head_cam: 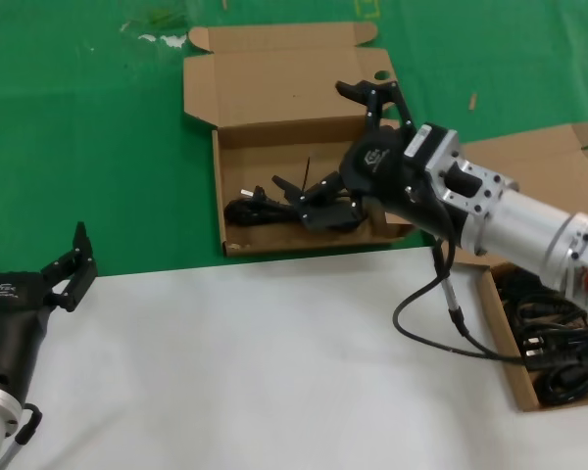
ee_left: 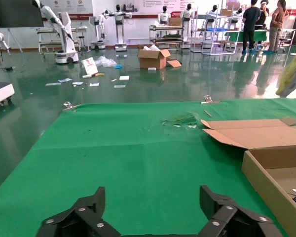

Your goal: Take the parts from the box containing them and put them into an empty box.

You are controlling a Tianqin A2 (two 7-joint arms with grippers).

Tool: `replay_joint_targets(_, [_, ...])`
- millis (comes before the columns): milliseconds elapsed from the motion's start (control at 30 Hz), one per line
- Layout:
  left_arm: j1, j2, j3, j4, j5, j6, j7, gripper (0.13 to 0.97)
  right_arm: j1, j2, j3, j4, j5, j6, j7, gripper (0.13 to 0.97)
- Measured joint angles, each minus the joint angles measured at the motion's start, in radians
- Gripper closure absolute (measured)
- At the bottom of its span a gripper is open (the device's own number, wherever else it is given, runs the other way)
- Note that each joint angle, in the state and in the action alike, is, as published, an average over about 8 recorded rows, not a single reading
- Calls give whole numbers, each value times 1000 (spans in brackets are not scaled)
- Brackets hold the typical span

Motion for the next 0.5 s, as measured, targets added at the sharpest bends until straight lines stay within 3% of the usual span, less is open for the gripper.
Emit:
replay_joint_targets(300, [0,0,0,0,0,0,0,326,-108,-22,53,43,34,122,9,129])
replay_joint_targets(500, [0,0,0,0,0,0,0,246,-180,-37,88,72,56,203,15,129])
